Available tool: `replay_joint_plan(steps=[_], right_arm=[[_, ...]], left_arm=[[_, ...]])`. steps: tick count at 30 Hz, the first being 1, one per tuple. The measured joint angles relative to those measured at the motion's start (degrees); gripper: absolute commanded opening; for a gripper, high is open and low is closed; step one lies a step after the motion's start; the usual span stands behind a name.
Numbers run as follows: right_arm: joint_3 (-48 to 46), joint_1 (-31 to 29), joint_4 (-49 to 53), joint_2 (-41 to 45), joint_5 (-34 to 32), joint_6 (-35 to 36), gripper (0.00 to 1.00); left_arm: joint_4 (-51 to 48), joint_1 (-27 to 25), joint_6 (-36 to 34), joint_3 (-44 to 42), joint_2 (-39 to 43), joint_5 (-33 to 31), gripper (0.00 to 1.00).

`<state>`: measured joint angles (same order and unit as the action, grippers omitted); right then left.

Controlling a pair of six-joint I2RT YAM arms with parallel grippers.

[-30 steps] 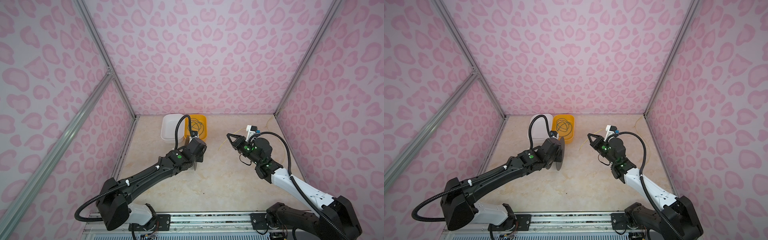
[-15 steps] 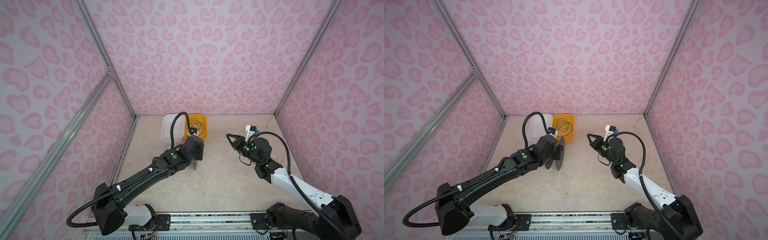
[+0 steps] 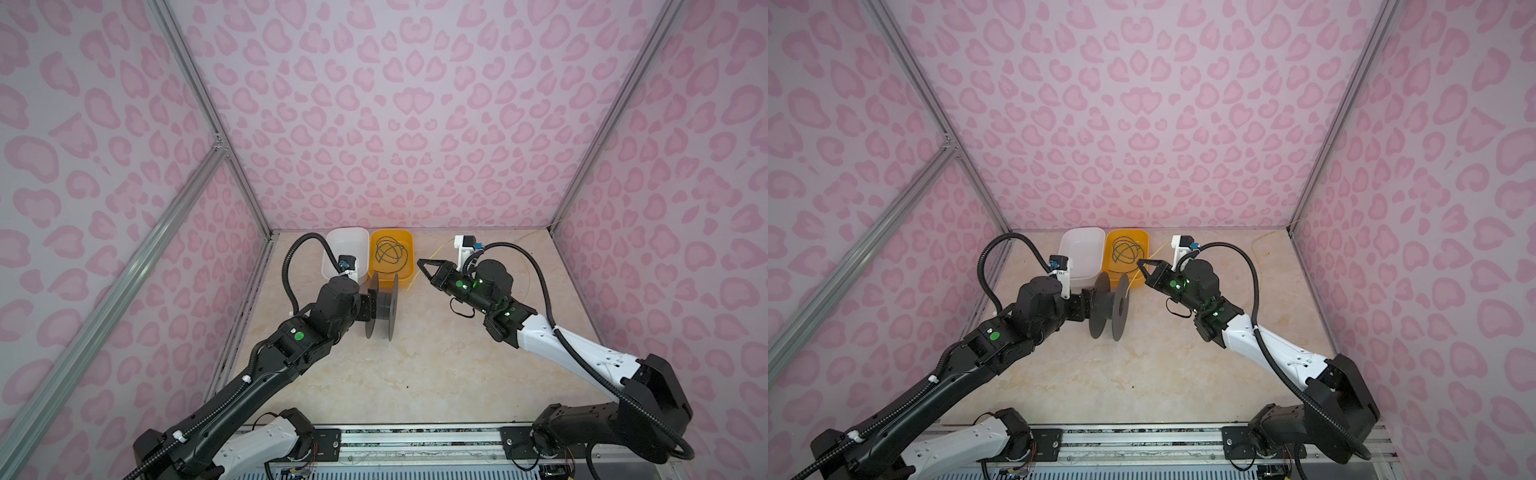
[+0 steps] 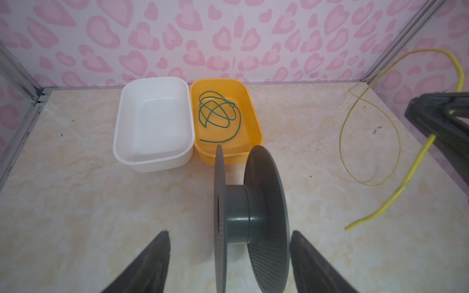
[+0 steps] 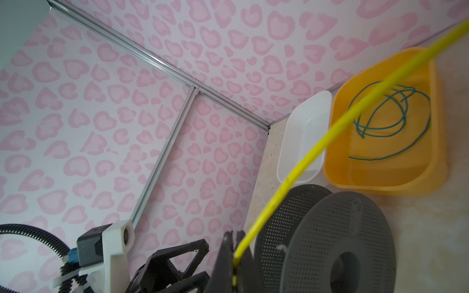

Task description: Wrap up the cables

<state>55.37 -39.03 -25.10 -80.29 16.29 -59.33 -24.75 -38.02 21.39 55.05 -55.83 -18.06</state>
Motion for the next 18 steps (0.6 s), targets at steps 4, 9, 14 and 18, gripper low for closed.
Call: replay_joint_plan(steps=[4,9,14,18], right_arm=[[6.03,-2.45,0.15,-6.73,0.31,0.72,0.00],[11.76,-3.39,0.68,-13.29,0.83,1.73,0.00],[13.11,-4.28,0.94,-17.07,1.44,1.97,0.00],[13.31,-4.87,1.14,-19.21,2.03,1.92,0.00]], left_arm=[[1.53,4.48,0.13,-3.58,4.26,6.10,0.82],[2.49,10.56,2.78,-5.33,5.07,13.25,0.82],[2.75,11.82,2.86,-5.66,4.22,19.96,0.81],[3.65,11.93,2.84,-5.66,1.27,23.41,0.79]])
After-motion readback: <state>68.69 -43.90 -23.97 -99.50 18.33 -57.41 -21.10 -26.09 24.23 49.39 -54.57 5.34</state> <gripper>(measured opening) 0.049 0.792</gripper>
